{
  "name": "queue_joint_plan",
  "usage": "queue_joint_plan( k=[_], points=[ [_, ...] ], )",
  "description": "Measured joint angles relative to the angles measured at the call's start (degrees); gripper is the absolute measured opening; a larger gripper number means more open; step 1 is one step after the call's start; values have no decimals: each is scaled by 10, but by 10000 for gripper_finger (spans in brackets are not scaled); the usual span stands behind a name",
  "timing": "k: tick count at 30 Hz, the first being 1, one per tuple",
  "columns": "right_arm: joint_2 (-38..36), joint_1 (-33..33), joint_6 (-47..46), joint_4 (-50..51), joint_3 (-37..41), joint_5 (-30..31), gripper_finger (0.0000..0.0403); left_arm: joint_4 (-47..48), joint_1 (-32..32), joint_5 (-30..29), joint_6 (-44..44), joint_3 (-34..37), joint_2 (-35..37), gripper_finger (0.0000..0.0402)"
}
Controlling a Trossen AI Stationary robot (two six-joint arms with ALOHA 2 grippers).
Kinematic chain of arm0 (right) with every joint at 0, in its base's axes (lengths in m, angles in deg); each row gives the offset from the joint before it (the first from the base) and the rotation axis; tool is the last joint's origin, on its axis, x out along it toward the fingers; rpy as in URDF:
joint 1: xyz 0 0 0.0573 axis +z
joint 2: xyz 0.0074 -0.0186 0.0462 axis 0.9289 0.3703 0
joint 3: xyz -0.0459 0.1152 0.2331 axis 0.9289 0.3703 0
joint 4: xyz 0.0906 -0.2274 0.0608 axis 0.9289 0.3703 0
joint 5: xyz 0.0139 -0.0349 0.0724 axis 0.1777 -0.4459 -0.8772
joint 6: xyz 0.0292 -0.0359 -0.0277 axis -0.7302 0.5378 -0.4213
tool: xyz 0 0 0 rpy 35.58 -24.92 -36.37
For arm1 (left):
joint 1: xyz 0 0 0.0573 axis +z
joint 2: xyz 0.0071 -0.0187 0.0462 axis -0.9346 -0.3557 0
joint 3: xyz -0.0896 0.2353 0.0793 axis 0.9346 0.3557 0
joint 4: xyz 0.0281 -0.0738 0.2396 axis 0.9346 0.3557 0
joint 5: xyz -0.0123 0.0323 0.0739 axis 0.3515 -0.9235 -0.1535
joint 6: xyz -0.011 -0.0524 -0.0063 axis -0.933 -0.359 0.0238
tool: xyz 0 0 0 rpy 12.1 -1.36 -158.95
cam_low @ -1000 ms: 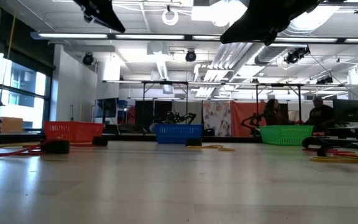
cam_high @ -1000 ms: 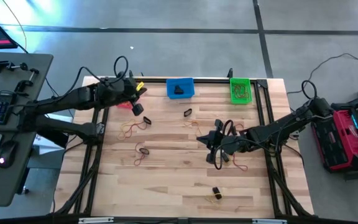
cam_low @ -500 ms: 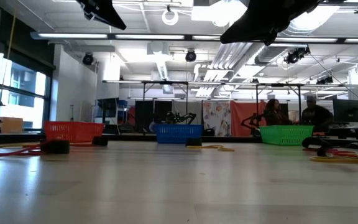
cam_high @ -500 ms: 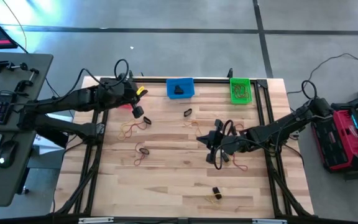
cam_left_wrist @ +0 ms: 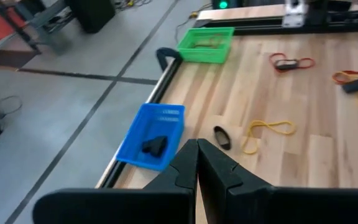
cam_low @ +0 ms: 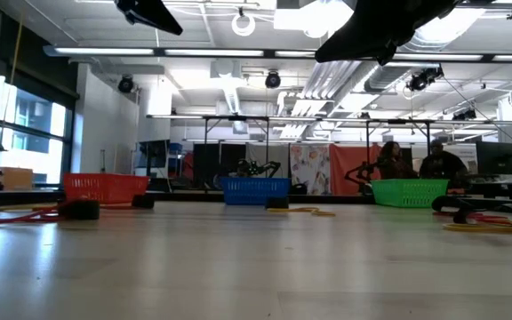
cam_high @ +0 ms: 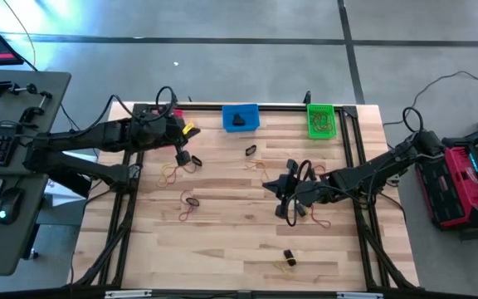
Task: Sort rubber bands into baskets
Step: Put the black rubber band into the blue bin
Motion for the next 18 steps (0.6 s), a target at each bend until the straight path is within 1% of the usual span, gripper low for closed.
queue_joint_plan(
  k=[7,9,12,18],
  points=[
    [0,0,0,0,0,0,0,4,-40,1,0,0,-8,0],
    [0,0,0,0,0,-1,0,5,-51,11,5,0,-17,0],
    [0,0,0,0,0,-2,0,4,-69,30,15,0,-39,0],
    [0,0,-4,0,0,-3,0,-7,-106,30,28,0,-98,0]
  ],
)
